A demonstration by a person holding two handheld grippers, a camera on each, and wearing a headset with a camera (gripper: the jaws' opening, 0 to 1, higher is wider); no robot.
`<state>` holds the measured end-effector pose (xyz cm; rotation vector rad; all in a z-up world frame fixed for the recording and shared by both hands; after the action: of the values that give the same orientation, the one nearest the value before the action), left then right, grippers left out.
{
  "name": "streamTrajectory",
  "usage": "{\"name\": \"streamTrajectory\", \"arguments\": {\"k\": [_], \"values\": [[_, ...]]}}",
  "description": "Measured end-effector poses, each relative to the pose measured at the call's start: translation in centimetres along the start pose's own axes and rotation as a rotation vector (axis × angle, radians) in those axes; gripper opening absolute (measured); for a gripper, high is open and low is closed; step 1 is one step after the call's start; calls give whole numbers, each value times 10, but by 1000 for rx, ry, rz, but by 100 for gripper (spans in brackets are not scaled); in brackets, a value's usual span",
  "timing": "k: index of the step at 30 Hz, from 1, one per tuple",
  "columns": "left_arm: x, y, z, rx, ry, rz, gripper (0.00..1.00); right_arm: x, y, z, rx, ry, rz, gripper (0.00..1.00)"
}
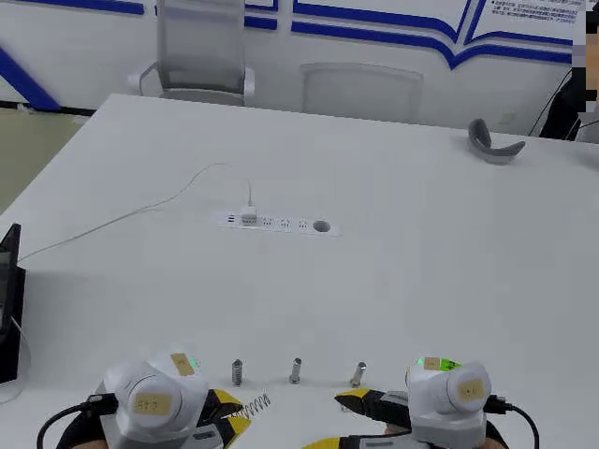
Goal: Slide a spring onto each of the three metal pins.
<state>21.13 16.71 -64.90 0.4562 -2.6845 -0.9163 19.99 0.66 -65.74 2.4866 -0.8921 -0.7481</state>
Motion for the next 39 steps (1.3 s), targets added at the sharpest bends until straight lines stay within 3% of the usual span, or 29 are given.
{"name": "streamTrajectory", "arguments": {"k": [12,17,25,39], "values": [[17,-6,-11,5,-53,44,10,-12,-16,-19,32,-95,-98,41],[19,-7,-16,8,-72,53,10,-17,-19,-21,30,-102,-127,32],[21,-9,-21,17,-99,72,10,-25,-22,-19,4,-119,-182,25],[24,-11,-20,8,-126,100,10,-25,-20,-23,4,-173,-219,14]]}}
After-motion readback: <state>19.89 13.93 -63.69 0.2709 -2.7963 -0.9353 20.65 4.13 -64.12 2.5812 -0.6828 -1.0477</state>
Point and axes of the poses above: the centre of the closed fingertips' face, and the gripper's own axes: y roughly backward along the fingers, x roughly to its right, z roughly out of its underside, the point moved 6 cm from there along y, roughly backward along the fingers, and after that the axes turned 7 degrees about z, right-handed, at the moved point
